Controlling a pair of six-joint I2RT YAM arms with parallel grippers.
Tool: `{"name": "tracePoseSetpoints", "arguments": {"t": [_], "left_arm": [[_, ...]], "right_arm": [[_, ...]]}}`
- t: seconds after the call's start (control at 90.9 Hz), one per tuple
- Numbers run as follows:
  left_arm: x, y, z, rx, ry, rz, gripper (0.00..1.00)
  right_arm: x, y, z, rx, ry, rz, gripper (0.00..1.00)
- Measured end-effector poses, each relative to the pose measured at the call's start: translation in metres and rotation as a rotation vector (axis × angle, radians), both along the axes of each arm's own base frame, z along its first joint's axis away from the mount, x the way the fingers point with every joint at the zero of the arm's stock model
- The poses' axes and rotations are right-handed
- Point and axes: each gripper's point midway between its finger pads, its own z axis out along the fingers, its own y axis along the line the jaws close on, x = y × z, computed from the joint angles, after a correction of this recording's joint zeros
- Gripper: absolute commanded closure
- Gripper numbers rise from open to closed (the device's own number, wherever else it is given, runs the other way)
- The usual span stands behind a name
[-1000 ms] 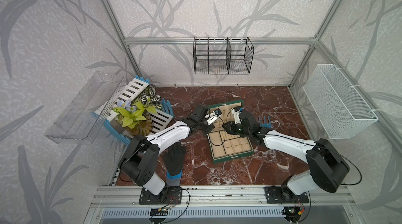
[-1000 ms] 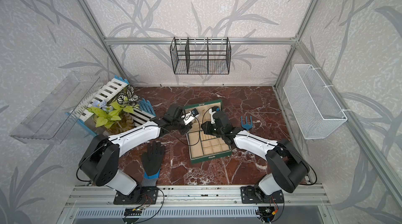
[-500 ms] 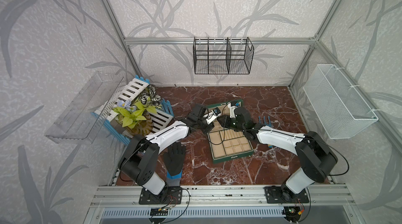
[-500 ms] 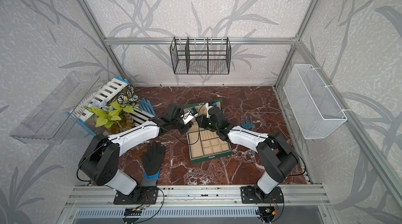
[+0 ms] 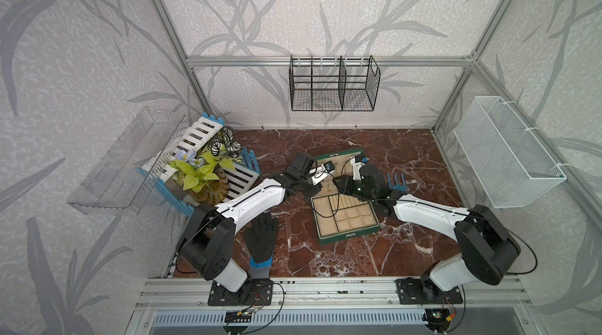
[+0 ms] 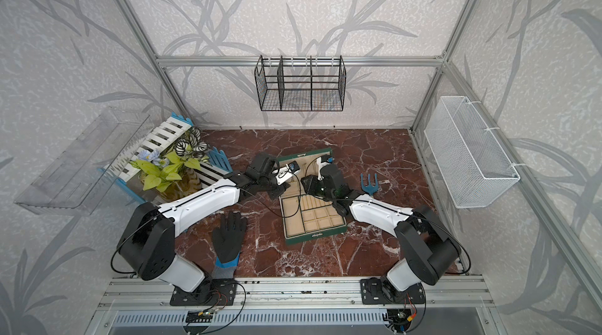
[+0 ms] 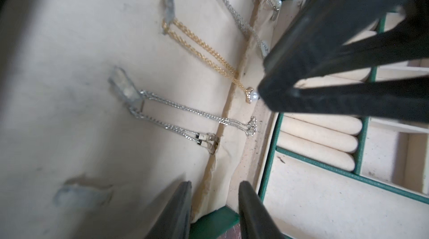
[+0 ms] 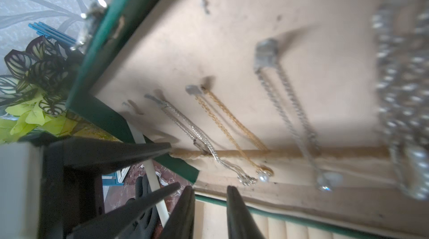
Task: Put jewelry chain into jewelry box
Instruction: Open the storage slot of the jewelry box.
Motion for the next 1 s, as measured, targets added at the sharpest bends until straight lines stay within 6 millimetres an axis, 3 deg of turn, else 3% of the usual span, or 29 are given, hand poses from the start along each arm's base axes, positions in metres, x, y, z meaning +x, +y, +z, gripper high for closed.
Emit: {"name": "tracePoseSetpoints", "arguments": {"t": [0.242, 0.462, 1.001], "left_arm": [[0.009, -0.007, -0.008, 0.112, 0.046, 0.005, 0.62], [0.004, -0.009, -0.021, 0.19, 0.093, -0.001, 0.66], [0.004, -0.004, -0.03, 0.282, 0.089, 0.013, 0.79]], "right_arm": [[-0.012, -0.033, 0.011, 0.007, -0.024, -0.059, 0.69], [-0.021, -0.05, 0.005, -0.007, -0.012, -0.094, 0.69], [-0.026, -0.056, 0.001, -0.018, -0.003, -0.103, 0.68]]}}
